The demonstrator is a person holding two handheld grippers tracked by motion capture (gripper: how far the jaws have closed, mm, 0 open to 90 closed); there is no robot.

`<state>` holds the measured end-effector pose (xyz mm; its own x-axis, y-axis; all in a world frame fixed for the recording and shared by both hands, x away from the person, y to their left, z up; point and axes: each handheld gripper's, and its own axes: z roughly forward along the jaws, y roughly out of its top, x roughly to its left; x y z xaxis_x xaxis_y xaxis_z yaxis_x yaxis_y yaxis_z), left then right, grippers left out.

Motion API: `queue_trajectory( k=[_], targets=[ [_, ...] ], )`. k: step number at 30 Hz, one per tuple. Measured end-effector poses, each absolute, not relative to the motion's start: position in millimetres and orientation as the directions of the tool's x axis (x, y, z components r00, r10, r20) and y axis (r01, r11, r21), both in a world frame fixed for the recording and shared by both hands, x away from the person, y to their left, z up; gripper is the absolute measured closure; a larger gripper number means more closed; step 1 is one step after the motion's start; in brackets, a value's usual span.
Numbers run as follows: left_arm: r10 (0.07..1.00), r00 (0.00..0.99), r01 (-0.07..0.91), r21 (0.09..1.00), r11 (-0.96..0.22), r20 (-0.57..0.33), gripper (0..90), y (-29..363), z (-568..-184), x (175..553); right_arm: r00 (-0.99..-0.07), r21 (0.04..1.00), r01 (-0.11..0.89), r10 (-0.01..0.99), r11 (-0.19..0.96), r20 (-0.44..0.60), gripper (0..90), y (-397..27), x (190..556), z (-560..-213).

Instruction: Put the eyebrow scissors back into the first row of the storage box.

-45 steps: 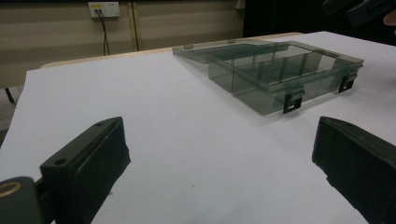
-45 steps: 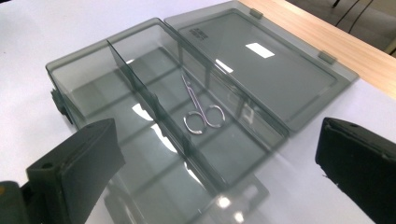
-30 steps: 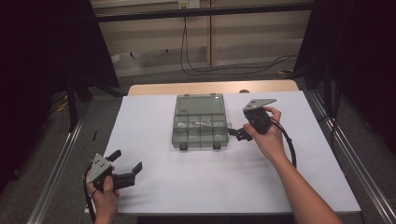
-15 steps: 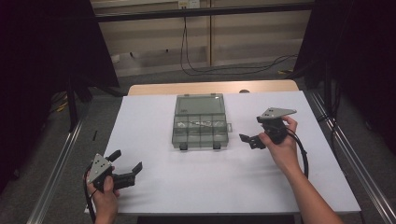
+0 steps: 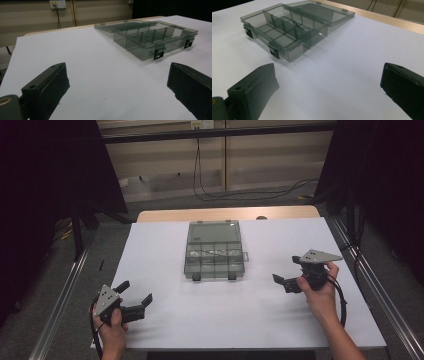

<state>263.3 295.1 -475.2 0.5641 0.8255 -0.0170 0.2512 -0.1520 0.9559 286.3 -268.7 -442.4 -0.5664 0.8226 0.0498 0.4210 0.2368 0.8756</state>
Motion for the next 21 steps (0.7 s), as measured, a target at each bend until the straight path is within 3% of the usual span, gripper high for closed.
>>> queue_trajectory(
  k=[21],
  targets=[
    [0.826, 0.563, 0.250, 0.957, -0.149, -0.019, 3.4, 294, -475, 263, -0.402, 0.903, 0.429, 0.900, 0.024, 0.168, 0.0, -346, 225, -464]
  ],
)
